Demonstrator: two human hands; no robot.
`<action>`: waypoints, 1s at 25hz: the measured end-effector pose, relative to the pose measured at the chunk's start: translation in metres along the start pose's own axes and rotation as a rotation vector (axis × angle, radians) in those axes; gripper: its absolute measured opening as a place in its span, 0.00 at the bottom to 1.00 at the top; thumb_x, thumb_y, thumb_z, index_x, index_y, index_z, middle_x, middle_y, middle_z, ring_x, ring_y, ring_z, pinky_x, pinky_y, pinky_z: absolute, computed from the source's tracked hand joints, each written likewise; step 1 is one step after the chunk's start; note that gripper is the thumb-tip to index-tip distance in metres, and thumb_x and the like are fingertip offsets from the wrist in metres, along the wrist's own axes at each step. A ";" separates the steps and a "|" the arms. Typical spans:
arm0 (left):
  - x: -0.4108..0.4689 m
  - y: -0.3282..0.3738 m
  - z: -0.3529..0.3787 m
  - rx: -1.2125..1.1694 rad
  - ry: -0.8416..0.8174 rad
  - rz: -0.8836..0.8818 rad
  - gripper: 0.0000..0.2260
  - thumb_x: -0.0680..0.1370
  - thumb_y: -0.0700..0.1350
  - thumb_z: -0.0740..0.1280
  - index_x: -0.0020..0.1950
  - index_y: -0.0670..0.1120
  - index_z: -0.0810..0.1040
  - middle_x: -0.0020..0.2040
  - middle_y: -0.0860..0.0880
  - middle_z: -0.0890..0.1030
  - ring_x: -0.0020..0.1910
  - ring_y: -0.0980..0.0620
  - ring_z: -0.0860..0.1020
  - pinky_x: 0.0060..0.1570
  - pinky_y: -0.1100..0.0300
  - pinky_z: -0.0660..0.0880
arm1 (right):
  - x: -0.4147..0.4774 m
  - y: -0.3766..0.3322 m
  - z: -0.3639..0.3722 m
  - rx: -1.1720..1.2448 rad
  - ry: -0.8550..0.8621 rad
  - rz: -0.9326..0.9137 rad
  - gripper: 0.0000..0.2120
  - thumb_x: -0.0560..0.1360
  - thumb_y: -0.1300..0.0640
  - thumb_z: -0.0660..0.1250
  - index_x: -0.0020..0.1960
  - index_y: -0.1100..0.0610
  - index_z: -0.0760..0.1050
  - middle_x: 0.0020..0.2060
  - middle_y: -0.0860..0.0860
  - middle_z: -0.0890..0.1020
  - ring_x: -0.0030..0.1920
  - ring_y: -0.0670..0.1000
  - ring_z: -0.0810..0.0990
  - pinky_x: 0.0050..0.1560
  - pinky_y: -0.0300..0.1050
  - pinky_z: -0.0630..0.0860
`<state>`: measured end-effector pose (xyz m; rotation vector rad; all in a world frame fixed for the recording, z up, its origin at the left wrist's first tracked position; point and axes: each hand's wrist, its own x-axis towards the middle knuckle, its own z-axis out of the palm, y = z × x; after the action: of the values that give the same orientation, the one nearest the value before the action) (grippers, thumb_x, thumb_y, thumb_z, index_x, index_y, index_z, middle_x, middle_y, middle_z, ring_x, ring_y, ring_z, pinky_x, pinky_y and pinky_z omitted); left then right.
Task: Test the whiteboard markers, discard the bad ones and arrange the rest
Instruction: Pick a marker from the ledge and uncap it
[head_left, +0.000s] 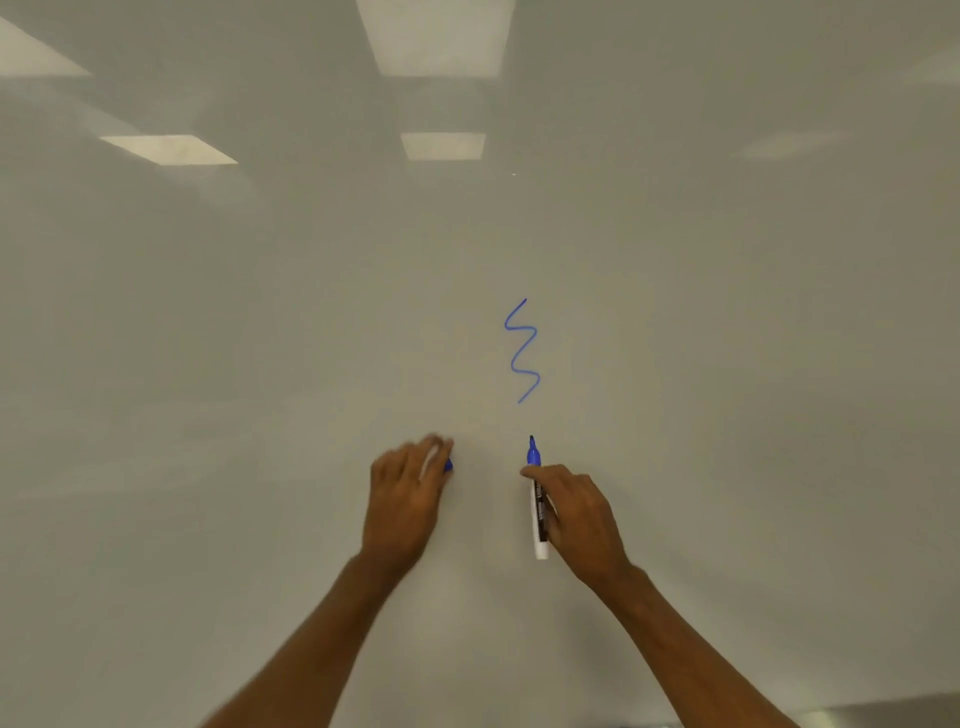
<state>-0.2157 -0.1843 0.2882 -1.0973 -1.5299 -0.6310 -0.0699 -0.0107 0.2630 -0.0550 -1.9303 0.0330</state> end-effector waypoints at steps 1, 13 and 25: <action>-0.025 0.009 -0.001 -0.064 -0.077 -0.069 0.15 0.77 0.42 0.64 0.63 0.44 0.73 0.56 0.46 0.74 0.49 0.45 0.72 0.50 0.54 0.68 | -0.016 -0.003 0.001 0.021 -0.058 0.015 0.25 0.69 0.68 0.67 0.61 0.48 0.70 0.51 0.48 0.81 0.41 0.50 0.79 0.42 0.42 0.78; -0.174 0.075 -0.020 -0.428 -0.854 -0.640 0.12 0.79 0.41 0.63 0.61 0.41 0.77 0.56 0.43 0.79 0.54 0.49 0.76 0.52 0.68 0.68 | -0.172 -0.039 0.012 0.159 -0.770 0.418 0.11 0.79 0.56 0.61 0.61 0.55 0.71 0.51 0.51 0.80 0.46 0.50 0.79 0.47 0.40 0.75; -0.181 0.108 -0.006 -0.319 -1.017 -0.513 0.13 0.81 0.43 0.59 0.64 0.42 0.75 0.59 0.43 0.78 0.56 0.49 0.75 0.57 0.61 0.69 | -0.174 -0.029 0.015 0.201 -0.880 0.275 0.14 0.80 0.54 0.60 0.63 0.55 0.75 0.54 0.53 0.81 0.52 0.51 0.78 0.51 0.38 0.70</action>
<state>-0.1218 -0.1983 0.0998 -1.3663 -2.7148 -0.7120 -0.0230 -0.0488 0.0967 -0.1961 -2.7700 0.5071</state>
